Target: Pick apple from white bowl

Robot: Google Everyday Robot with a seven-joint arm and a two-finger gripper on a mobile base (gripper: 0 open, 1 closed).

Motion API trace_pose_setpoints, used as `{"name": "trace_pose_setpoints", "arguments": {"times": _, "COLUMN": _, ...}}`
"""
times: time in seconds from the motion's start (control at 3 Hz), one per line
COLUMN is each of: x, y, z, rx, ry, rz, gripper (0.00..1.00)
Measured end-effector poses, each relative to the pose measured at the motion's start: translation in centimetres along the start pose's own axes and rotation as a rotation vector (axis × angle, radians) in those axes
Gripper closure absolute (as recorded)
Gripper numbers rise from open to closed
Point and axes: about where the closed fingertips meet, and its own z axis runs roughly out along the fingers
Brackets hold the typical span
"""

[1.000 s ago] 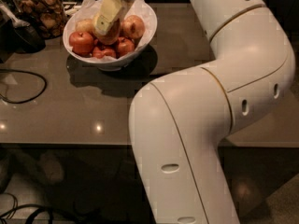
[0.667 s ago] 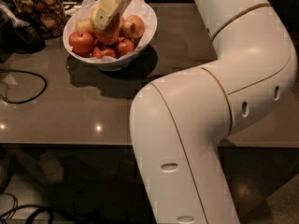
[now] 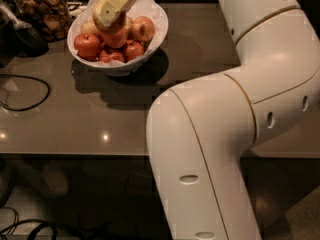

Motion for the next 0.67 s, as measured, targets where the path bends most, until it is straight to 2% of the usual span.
{"name": "trace_pose_setpoints", "arguments": {"times": 0.33, "x": 0.3, "y": 0.7, "z": -1.1, "rx": -0.028, "ry": -0.034, "rz": -0.009, "gripper": 1.0}}
{"name": "trace_pose_setpoints", "arguments": {"times": 0.67, "x": 1.2, "y": 1.2, "z": -2.7, "rx": -0.036, "ry": -0.055, "rz": 0.005, "gripper": 1.0}}
